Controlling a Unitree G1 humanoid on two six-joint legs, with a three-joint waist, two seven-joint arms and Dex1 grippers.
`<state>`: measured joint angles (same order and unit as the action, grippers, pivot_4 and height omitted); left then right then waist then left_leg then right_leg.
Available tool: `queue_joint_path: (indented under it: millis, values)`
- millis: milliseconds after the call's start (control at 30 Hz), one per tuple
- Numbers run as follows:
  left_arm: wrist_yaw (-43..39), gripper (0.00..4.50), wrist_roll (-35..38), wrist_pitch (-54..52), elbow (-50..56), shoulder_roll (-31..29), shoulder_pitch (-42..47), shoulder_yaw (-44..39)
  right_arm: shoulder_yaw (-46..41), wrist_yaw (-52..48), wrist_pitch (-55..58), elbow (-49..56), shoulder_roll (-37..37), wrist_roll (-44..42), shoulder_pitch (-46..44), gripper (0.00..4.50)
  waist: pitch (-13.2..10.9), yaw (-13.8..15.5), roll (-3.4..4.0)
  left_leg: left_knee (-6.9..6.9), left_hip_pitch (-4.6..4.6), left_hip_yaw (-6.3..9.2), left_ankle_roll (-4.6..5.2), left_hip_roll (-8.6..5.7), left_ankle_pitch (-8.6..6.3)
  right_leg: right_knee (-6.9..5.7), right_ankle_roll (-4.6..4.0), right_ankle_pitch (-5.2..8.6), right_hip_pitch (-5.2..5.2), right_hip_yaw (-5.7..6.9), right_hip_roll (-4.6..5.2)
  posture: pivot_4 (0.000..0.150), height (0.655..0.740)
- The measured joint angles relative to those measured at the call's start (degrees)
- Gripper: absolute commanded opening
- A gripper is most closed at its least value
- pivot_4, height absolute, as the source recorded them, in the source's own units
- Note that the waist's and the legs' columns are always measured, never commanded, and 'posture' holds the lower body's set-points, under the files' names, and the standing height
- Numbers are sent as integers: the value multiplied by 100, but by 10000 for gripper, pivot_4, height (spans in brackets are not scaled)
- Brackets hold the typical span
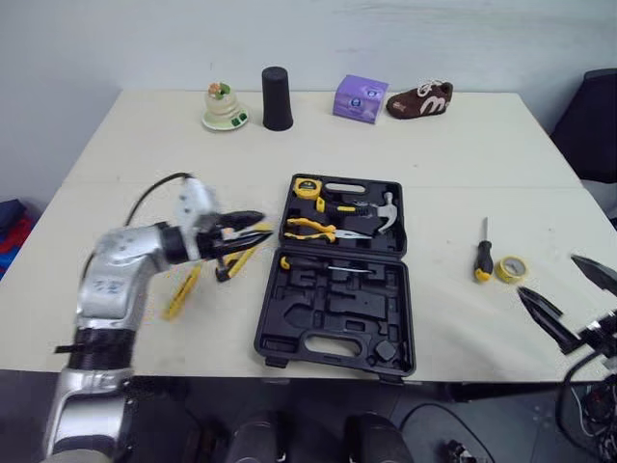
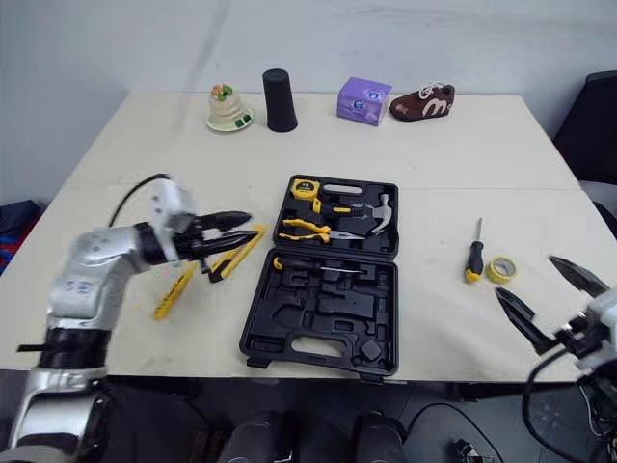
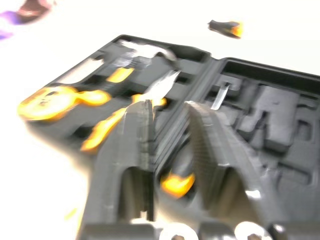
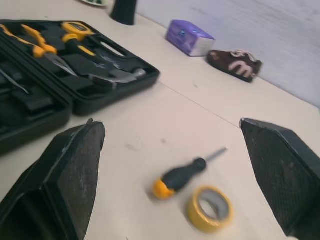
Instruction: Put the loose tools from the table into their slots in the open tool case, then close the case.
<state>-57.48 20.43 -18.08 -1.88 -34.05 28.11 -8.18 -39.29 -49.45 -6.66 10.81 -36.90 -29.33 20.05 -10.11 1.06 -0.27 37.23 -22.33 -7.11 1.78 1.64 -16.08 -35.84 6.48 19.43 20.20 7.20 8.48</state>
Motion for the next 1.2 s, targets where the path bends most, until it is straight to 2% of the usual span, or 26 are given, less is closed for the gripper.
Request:
queue_joint_path:
  millis: [100,167,267,433,700,800,1000,1067,1133,1200]
  values:
    - [46,37547,138,356,-236,-499,-873,-756,-415,25,-453,-304,205,114,295,45000,-4,-59,-6,-15,1,-6,11,10,-12,11,2,-1,10,-34,6,1500,7400]
    - [409,44421,-185,1016,-1026,-927,-1588,-1461,-782,123,-709,-897,330,171,528,45000,-7,-118,-14,-36,2,-8,-1,25,-16,21,-7,4,23,-37,4,1500,7400]
    - [1064,44421,-473,1661,-1801,-1003,-2213,-2190,-1049,343,-999,-1926,433,299,524,45000,-14,-133,-24,-36,-1,-8,-4,28,-20,19,-15,9,29,-36,9,1500,7400]
    - [1496,44421,-438,1957,-1569,-784,-3081,-2727,-1056,548,-1608,-3254,439,502,165,45000,-15,-113,-24,-29,2,-5,-34,26,-44,21,-10,5,29,-50,25,1500,7400]
    - [1884,44421,9,1735,-944,-586,-3432,-3174,-777,537,-1867,-3783,391,523,-259,45000,-13,-144,-4,-44,3,-13,-47,39,-46,20,-20,10,37,-52,15,1500,7400]
    - [1845,44421,198,1422,-574,-452,-3467,-2939,-523,776,-1369,-3144,403,459,-305,45000,-15,-166,-2,-42,4,-15,-49,43,-45,15,-20,10,39,-55,12,1500,7400]
    - [1609,44421,445,905,-32,-561,-2837,-2332,111,1303,-21,-1313,474,313,-259,45000,-14,-109,-1,-46,0,-13,-57,48,-42,12,-24,12,43,-54,7,1500,7400]
    - [1233,44421,502,545,377,-732,-2387,-1629,544,1624,1369,129,97,-74,146,45000,-19,-53,18,-44,-12,-11,-57,40,-42,7,-27,14,55,-57,10,1500,7400]
    - [896,44421,563,406,969,-729,-1929,-888,918,1957,2516,1332,-228,-572,-13,45000,-18,-65,14,-34,-18,-11,-58,42,-40,9,-24,12,52,-57,7,1500,7400]
    - [784,44421,641,264,1271,-706,-1725,-544,953,2485,3368,1930,-278,-1085,-365,45000,-14,-127,4,-35,-11,-14,-58,50,-40,14,-25,12,48,-59,-4,1500,7400]
